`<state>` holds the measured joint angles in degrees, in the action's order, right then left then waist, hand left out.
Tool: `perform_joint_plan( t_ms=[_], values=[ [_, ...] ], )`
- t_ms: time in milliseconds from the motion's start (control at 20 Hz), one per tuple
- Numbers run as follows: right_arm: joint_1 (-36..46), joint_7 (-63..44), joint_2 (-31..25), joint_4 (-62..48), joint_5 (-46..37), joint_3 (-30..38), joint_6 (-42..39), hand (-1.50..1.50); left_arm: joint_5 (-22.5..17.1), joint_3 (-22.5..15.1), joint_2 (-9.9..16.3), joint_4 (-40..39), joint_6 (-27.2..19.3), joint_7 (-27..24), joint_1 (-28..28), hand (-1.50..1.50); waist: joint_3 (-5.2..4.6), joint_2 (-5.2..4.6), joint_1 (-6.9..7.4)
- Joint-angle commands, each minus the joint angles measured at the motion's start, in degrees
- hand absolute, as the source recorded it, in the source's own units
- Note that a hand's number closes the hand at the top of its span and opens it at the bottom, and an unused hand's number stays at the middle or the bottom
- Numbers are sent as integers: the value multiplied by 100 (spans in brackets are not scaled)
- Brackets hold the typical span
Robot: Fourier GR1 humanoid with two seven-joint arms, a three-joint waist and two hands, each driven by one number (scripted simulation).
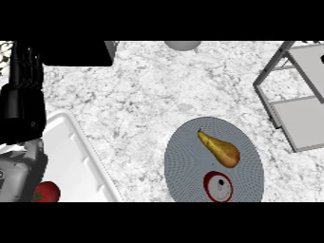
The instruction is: Pick the can from the placemat and place it in the tiered shelf
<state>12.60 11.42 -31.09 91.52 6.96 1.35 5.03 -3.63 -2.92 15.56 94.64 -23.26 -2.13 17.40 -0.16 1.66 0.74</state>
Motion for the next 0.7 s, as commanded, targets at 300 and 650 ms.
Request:
perform_joint_plan(
  t_ms=[300,650],
  values=[
    [-289,-895,1775,-179,2198,-938,-1027,-150,-43,-730,-3,-600,813,345,-418,0,249,-576,19],
    [-411,639,1080,-1249,-859,-800,682,-150,-91,-972,9,-1181,1351,349,-673,0,24,-201,-58]
  ],
)
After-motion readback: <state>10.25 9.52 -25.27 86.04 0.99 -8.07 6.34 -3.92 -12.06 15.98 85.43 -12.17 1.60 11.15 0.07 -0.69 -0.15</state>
